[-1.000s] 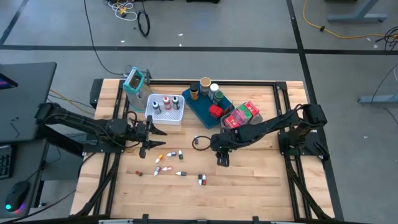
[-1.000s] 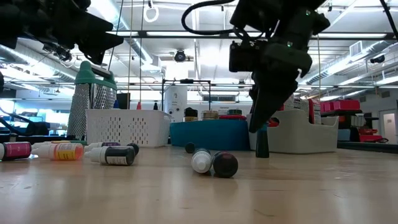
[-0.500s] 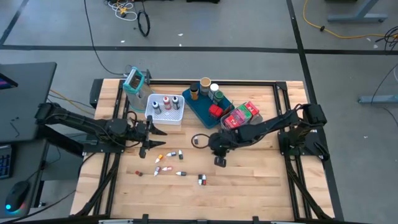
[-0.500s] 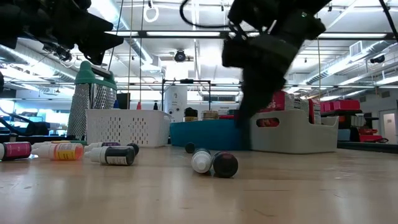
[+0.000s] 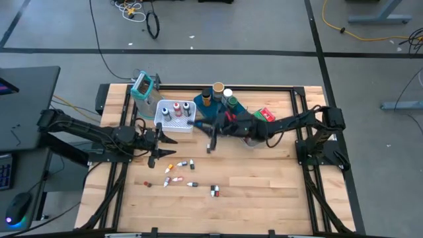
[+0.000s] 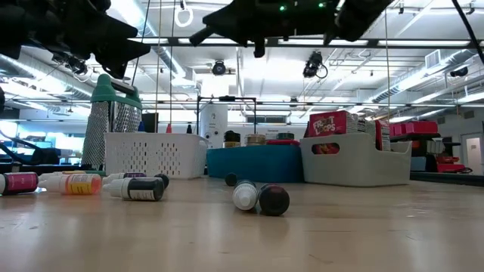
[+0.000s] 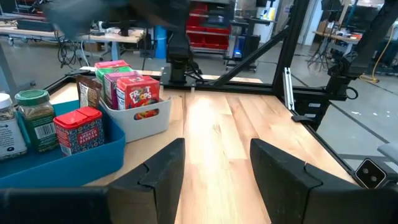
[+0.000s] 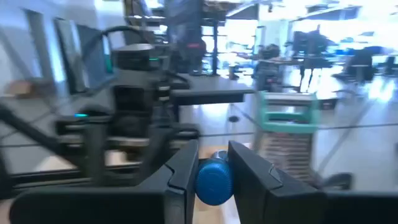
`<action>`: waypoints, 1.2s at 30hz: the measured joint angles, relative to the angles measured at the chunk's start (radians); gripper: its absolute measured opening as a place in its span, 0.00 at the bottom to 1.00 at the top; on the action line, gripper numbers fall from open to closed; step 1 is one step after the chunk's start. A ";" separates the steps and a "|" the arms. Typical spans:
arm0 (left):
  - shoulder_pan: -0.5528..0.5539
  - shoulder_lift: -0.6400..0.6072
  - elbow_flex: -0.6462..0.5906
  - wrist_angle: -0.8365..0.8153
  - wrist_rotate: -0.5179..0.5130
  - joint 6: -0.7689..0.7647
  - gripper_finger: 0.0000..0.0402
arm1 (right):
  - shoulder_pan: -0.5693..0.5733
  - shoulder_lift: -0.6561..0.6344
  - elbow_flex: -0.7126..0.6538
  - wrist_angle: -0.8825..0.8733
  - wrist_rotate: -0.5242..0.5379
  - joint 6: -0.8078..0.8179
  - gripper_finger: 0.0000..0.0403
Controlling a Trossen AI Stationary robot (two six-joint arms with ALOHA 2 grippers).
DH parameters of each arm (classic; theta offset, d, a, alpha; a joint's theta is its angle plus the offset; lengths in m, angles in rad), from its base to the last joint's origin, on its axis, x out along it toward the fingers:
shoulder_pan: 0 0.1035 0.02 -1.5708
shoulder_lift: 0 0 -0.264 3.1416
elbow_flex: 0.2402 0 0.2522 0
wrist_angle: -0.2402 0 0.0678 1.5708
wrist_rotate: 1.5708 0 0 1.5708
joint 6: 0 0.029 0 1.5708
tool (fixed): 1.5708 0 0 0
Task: Pick & Place Kitchen Items
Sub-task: Put the blue lid food coloring bottle into the white bin, then put the red lid food coloring bottle into the white bin
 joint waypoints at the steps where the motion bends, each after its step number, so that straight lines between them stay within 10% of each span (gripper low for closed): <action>1: 0.000 0.000 0.000 0.000 0.000 0.000 0.48 | -0.014 0.007 0.018 -0.020 0.002 0.001 0.20; 16: 0.000 0.000 0.000 0.008 -0.086 -0.012 0.48 | -0.151 0.366 0.492 -0.748 -0.015 0.104 0.20; 36: 0.000 0.000 0.000 0.008 -0.060 -0.040 0.48 | -0.217 0.441 0.513 -0.626 -0.081 0.104 0.44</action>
